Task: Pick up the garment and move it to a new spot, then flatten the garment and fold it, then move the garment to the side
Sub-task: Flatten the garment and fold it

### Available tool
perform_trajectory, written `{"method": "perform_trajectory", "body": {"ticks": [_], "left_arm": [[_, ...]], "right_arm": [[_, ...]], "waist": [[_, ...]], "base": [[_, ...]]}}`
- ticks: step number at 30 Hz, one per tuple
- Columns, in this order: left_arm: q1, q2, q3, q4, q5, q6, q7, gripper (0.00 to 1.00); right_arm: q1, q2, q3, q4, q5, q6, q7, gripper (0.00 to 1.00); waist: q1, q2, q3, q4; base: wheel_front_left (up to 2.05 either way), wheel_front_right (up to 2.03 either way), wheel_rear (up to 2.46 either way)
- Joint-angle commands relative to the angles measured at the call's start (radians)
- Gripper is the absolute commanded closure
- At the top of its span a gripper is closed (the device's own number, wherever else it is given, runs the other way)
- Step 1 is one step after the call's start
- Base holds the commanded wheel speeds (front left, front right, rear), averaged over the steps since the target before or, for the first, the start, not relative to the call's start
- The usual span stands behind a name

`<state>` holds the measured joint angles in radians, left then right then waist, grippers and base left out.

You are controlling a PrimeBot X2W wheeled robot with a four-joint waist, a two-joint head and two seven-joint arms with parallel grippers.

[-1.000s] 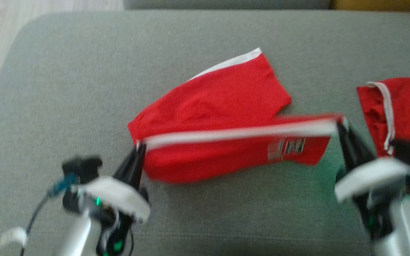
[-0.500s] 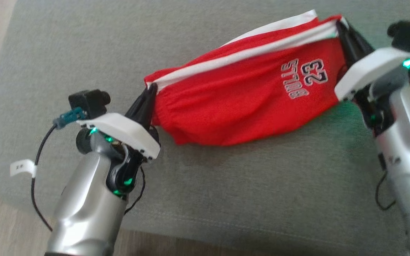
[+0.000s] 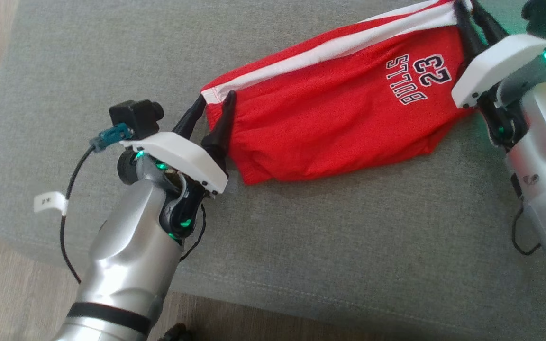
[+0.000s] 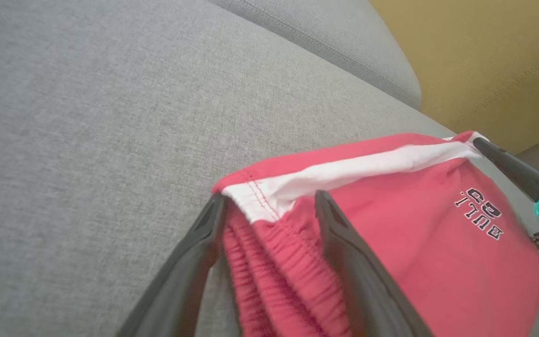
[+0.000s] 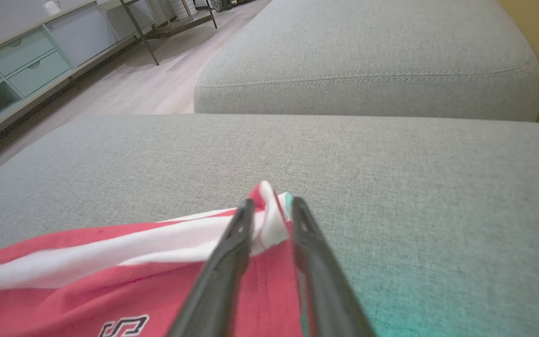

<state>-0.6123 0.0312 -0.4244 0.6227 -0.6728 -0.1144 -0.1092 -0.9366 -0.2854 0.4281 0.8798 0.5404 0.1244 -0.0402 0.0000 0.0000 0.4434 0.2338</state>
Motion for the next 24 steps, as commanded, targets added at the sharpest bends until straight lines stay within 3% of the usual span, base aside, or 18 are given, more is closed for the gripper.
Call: {"method": "perform_trajectory", "body": {"ticks": [1,7,12,17,24], "left_arm": [[-0.023,0.021,0.02,-0.017,0.006,-0.001,-0.021,0.0],[-0.001,0.04,0.027,-0.01,0.039,0.016,-0.109,0.0],[0.036,0.066,0.063,-0.088,0.098,0.068,-0.148,0.0],[0.094,0.088,0.121,-0.245,0.204,0.132,-0.152,0.0],[0.203,0.116,0.153,-0.355,0.302,0.159,-0.152,0.0]], "right_arm": [[-0.019,0.014,0.02,-0.02,0.009,0.006,-0.023,0.0],[-0.001,0.012,0.06,-0.019,0.008,0.006,-0.143,0.0],[0.048,0.005,0.035,-0.065,-0.035,0.006,-0.207,0.0],[0.149,0.007,-0.047,-0.185,-0.111,0.006,-0.22,0.0],[0.371,0.035,-0.18,-0.414,-0.221,0.006,-0.216,0.0]], "waist": [[0.0,0.0,-0.003,-0.006],[0.0,0.0,-0.035,-0.031],[0.0,0.0,-0.08,-0.053],[0.0,0.0,-0.118,-0.08],[0.0,0.0,-0.16,-0.117]], "base": [[0.0,0.0,0.0],[0.0,0.0,0.0],[0.0,0.0,0.0],[0.0,0.0,0.0],[0.0,0.0,0.0]]}}
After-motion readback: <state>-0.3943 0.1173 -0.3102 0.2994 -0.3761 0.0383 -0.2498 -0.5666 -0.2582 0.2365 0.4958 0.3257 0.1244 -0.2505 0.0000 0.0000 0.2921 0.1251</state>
